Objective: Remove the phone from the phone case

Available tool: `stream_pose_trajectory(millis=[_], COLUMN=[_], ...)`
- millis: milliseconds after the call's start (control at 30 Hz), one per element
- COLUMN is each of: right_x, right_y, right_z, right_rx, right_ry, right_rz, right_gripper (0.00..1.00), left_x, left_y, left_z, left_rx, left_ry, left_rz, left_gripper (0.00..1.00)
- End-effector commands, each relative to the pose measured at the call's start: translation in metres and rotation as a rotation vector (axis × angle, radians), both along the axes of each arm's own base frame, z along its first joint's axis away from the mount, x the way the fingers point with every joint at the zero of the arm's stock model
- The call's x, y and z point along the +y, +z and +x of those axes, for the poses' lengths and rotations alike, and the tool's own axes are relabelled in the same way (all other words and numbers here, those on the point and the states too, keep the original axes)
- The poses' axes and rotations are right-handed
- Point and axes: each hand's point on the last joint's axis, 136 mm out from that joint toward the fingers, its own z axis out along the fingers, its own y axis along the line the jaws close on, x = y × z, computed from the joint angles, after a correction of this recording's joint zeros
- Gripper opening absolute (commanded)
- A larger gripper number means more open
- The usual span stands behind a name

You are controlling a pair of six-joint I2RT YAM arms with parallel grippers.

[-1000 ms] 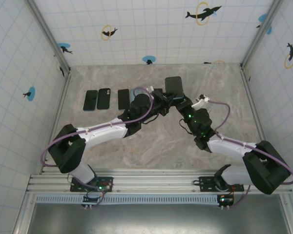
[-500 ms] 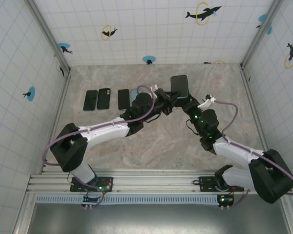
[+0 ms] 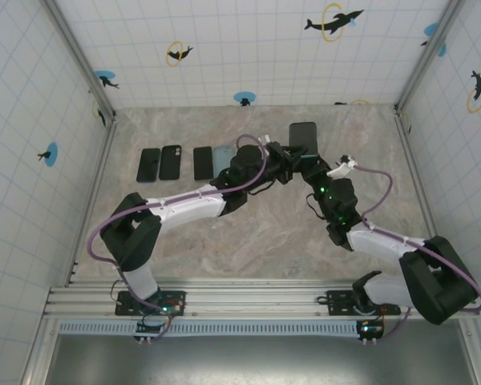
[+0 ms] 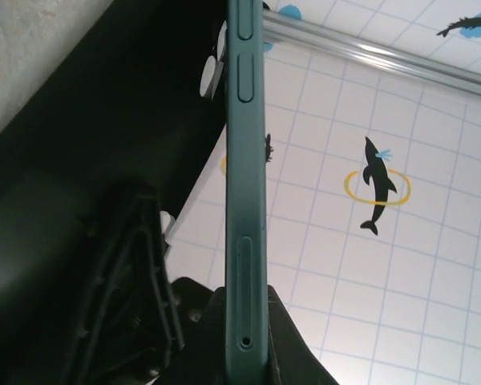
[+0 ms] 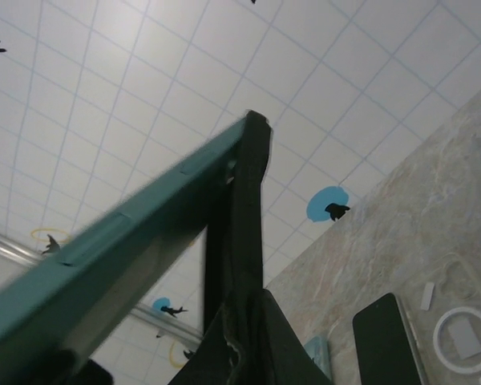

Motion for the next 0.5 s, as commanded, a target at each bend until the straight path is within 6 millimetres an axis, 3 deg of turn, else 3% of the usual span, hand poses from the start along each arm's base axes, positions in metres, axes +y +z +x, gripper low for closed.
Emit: stream_pose_trajectory(millis=[0, 167, 233, 467], right_x=[0.001, 0.008, 0.002, -0.031], right_y=[-0.003, -0.003, -0.005, -0.021], right_z=[0.007, 0.015, 0.016, 0.015], right_rx=[-0.026, -0.039, -0.028, 0.066], right_ry=[-0.031, -0.026, -0.045, -0.069], right_rz=[-0.024, -0.012, -0.019, -0.092], right_gripper=[0.00, 0.00, 0.00, 0.00], left_x=[-0.008, -0.012, -0.006, 0.006], left_y=[0.082, 0.080, 0.076, 0.019], left_z=[-0.016, -0.018, -0.016, -0.008], left_rx=[-0.149, -0.143, -0.142, -0.109], left_ry=[-0.063, -0.072, -0.060, -0.051], left_rz=[-0.165, -0.167, -0.156, -0.012], left_gripper=[0.00, 0.00, 0.00, 0.00])
